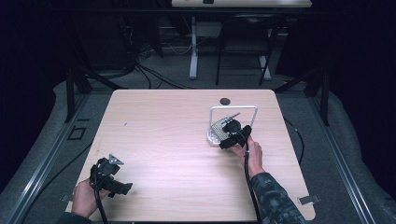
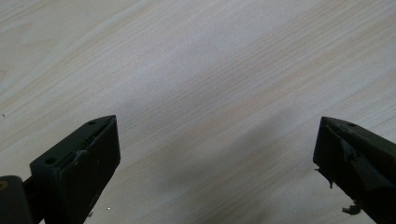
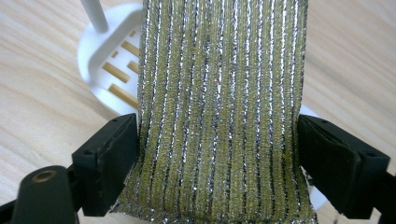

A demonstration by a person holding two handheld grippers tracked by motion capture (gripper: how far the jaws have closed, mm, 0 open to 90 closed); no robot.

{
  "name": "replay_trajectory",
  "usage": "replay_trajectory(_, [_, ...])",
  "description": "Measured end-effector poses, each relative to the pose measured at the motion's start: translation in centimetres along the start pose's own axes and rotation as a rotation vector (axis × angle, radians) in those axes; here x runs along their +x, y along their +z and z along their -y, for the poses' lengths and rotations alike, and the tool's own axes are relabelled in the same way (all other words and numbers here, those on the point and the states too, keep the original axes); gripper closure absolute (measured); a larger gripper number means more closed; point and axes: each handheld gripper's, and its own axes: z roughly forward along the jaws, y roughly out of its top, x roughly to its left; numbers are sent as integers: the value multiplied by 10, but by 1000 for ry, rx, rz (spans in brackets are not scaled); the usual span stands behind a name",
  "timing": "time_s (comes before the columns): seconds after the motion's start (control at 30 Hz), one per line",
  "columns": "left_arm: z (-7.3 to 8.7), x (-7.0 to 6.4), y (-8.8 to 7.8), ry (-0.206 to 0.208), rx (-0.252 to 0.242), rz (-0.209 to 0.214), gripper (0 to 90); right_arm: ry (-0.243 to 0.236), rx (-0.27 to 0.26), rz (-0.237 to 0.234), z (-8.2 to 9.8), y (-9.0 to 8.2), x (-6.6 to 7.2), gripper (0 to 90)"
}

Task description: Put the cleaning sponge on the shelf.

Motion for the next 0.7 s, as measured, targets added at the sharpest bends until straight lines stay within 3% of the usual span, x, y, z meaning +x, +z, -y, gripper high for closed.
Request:
replay_trajectory(0.4, [0,0,0,-1,-7,-3,8,-25,-54,-31,-4,-17,4,62])
replay_trajectory(0.6, [0,0,-1,1,-8,2,7,-30,-79,-83,-6,-34,7,41])
replay_trajectory(0.7, [0,0,-1,0,-9,4,7,-58,-86,-97,-5,-42,8,40])
